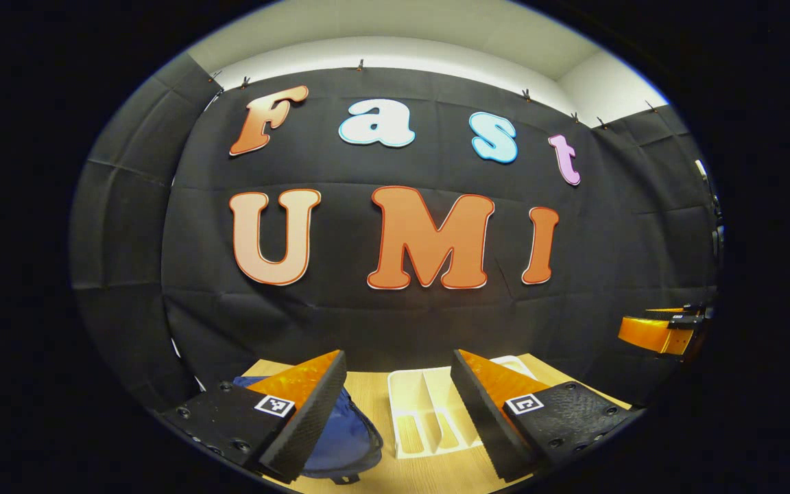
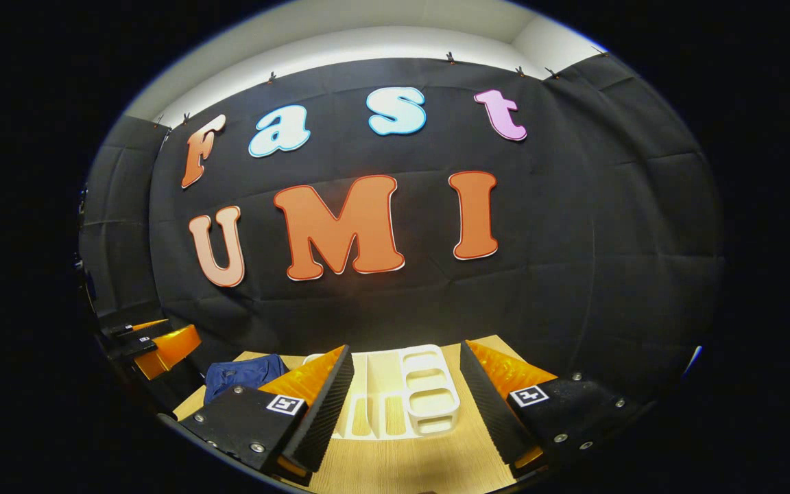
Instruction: Open the schoolbag, grab two books from the bookshelf and put them into the schoolbag.
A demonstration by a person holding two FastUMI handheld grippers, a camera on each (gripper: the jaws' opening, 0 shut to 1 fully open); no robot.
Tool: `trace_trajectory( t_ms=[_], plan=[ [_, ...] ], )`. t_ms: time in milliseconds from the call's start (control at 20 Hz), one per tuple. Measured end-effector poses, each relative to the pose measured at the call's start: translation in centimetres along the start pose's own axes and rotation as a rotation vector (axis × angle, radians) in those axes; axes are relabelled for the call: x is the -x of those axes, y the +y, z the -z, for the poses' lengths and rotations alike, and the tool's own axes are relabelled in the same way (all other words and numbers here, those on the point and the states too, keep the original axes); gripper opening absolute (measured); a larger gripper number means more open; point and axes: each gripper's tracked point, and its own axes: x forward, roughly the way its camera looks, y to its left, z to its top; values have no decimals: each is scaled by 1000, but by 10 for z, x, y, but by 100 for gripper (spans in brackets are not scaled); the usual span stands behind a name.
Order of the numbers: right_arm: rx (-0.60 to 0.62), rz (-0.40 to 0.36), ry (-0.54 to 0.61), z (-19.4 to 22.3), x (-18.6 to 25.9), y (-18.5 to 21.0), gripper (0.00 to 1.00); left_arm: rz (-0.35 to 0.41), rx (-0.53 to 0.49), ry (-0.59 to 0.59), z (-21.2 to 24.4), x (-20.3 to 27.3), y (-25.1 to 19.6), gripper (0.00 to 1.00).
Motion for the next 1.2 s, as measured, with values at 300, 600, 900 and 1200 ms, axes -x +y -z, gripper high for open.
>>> trace_trajectory(
  t_ms=[300, 600, 900, 1200],
  plan=[
    [2, 7, 7, 3, -5, -4, 94, -24, -11, 6, 4, 2, 5, 95],
    [3, -7, 24, 7, -8, 2, 94, -28, -4, 26, 8, 0, 8, 100],
    [4, 4, 19, 7, -9, 4, 94, -29, -7, 24, 8, 0, 14, 96],
    [17, 35, 21, 10, -15, 9, 94, -41, -1, 26, 8, -5, 28, 96]
  ],
)
